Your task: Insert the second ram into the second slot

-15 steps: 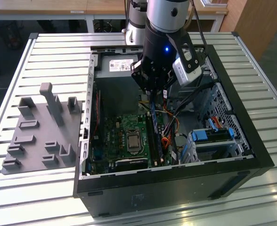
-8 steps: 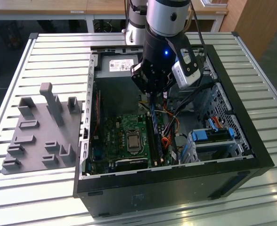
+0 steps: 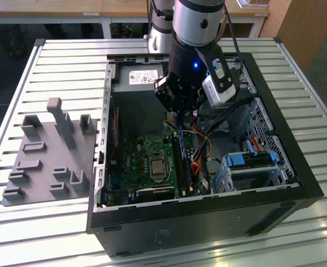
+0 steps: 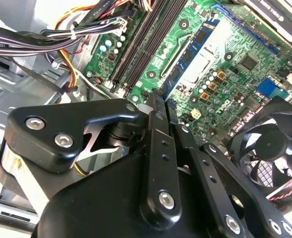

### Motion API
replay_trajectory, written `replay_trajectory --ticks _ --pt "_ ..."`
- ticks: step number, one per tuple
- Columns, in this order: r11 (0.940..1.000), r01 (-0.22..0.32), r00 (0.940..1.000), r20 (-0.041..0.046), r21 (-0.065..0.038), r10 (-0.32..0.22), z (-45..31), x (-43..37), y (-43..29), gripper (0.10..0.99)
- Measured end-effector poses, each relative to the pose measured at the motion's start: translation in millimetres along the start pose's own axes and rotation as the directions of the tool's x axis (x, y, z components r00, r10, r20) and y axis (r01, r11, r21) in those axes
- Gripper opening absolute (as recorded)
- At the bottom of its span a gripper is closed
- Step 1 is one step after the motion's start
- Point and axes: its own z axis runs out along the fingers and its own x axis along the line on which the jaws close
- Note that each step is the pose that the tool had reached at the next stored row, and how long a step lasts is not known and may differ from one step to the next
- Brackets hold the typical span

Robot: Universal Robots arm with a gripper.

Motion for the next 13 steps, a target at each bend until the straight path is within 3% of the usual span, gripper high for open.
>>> replay_trajectory --ticks 13 --pt "1.0 0.0 1.0 0.0 0.0 0.0 5.4 -0.1 -0.1 0.137"
